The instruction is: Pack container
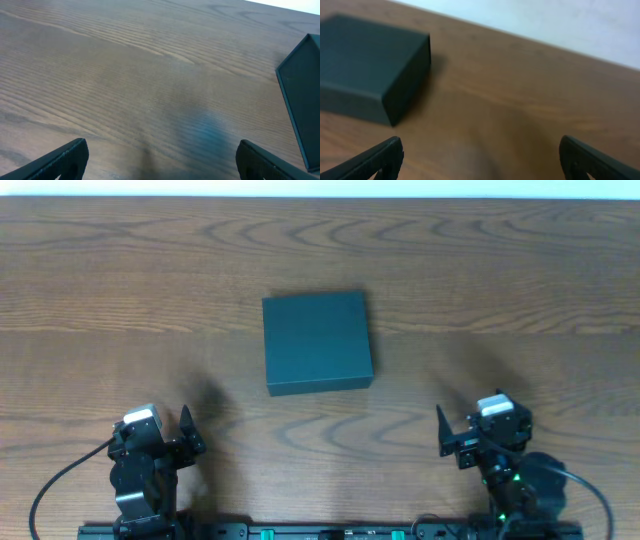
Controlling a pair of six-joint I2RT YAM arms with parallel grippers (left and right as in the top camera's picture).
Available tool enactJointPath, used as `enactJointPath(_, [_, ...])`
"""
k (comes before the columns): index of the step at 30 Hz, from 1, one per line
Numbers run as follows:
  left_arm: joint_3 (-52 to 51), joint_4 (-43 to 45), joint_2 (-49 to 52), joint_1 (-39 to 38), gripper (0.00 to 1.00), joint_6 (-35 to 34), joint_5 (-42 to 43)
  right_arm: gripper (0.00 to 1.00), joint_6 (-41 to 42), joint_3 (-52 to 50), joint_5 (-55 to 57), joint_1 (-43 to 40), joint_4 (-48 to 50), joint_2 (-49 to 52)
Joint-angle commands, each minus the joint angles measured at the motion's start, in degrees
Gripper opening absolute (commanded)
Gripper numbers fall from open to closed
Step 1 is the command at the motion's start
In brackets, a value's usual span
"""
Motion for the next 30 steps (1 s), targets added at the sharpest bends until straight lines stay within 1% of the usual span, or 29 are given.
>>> enactJointPath(1, [-0.9,0.1,-0.3,0.3,0.95,0.9,0.0,0.99,-0.8,-4.0,0.0,0.2,0.5,-4.1])
enactJointPath(4, [-0.9,0.1,-0.3,0.3,0.95,0.9,0.0,0.99,-0.8,-6.0,0.0,0.3,0.8,-4.8])
enactJointPath(30, [-0.9,0.1,-0.3,0.3,0.95,0.9,0.0,0.99,-0.8,-6.0,0.0,0.5,1.0,-4.8])
